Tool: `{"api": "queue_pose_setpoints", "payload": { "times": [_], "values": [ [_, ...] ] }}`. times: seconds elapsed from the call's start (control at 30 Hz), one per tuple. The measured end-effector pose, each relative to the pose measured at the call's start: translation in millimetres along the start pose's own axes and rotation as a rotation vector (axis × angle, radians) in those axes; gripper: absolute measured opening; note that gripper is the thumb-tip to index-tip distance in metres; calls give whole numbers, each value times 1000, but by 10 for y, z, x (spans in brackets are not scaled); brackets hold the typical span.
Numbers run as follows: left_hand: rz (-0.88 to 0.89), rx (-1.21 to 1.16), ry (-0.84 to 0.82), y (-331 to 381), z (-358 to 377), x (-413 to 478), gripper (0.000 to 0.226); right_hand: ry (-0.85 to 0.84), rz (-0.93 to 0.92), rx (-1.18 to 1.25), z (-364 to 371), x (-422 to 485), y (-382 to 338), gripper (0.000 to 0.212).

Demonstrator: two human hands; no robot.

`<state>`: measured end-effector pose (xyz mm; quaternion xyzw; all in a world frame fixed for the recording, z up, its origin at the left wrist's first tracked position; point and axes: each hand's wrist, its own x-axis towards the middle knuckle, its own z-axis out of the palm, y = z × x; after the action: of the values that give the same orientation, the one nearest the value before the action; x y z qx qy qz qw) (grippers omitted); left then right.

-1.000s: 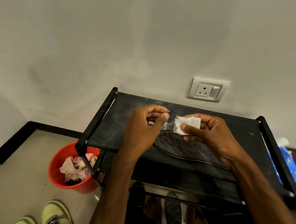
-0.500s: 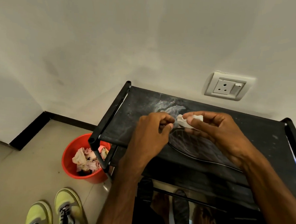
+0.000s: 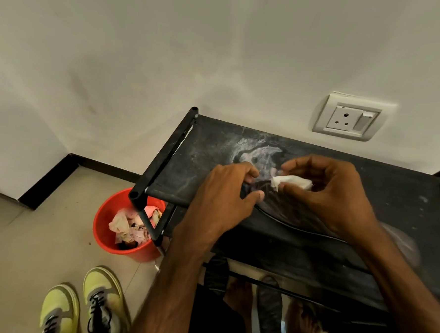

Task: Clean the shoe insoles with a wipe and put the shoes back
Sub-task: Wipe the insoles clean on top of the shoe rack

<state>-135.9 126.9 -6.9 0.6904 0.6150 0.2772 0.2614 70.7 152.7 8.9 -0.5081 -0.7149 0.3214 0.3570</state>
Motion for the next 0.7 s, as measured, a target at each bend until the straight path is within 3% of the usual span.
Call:
{"api": "queue_pose_setpoints", "payload": {
  "times": [0.33, 0.57, 0.7],
  "values": [
    [-2, 70, -183, -49, 11, -27, 92, 21, -193, -372, 212, 48, 53, 23],
    [-29, -69, -205, -40, 14, 1, 113, -144, -269, -408, 213, 71, 59, 26],
    [-51, -102, -168, -37, 36, 9, 122, -64, -216, -349, 201, 155, 24, 18]
  ]
}}
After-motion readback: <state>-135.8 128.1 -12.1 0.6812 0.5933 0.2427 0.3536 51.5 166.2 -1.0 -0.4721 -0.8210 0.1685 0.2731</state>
